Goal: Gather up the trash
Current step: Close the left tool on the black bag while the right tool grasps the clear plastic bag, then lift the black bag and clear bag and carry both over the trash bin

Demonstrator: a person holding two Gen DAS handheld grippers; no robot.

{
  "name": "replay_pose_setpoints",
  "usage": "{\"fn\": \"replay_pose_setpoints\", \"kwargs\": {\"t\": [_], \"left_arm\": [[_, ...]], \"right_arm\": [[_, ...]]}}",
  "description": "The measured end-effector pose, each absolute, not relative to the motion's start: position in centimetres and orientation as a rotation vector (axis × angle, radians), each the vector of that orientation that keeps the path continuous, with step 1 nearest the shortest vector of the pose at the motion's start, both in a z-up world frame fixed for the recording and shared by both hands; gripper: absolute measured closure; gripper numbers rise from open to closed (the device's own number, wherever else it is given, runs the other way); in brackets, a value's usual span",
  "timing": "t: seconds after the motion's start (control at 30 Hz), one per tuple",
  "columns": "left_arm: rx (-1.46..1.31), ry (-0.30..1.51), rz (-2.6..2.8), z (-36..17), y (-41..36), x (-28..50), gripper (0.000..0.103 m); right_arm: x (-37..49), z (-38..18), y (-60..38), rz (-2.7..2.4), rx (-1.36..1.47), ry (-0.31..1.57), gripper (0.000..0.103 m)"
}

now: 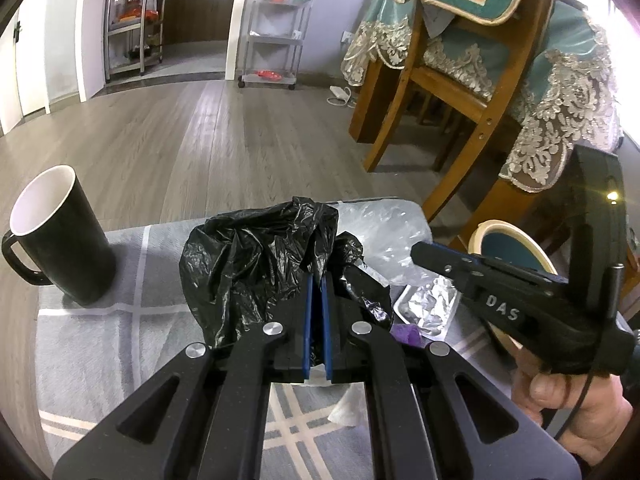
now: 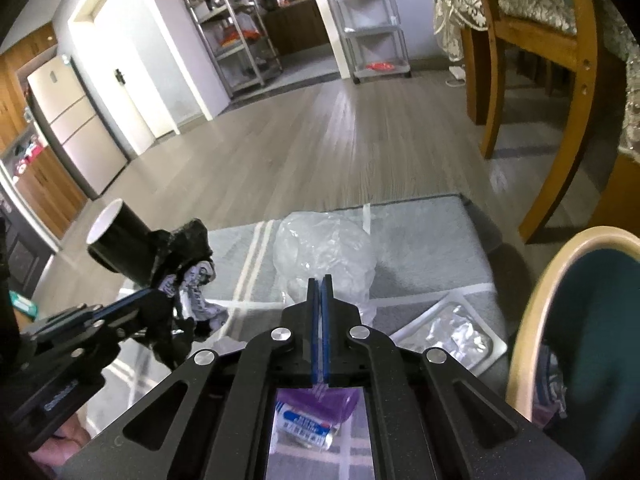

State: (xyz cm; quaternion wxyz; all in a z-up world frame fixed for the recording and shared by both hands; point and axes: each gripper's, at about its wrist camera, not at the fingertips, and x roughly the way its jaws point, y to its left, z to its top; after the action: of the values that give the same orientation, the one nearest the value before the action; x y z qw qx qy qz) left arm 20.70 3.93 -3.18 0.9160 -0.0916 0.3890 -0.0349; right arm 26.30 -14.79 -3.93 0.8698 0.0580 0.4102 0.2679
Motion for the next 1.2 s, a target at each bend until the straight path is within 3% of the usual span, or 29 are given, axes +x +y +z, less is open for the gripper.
{"fn": "replay_pose_setpoints", "kwargs": {"t": [0.73,1.2], "left_arm": [[-0.187,0.739,-0.184,-0.5,0.2,17.4,0.099],[-0.171,0.732,-0.266,0.1,-3.6,18.0,0.099]], "right_arm": [[18.0,0.8,-23.7,0.439,0.208,0.727,0.101],[15.8,1.0,-27.7,0.338,0.199,0.7,0.101]]}}
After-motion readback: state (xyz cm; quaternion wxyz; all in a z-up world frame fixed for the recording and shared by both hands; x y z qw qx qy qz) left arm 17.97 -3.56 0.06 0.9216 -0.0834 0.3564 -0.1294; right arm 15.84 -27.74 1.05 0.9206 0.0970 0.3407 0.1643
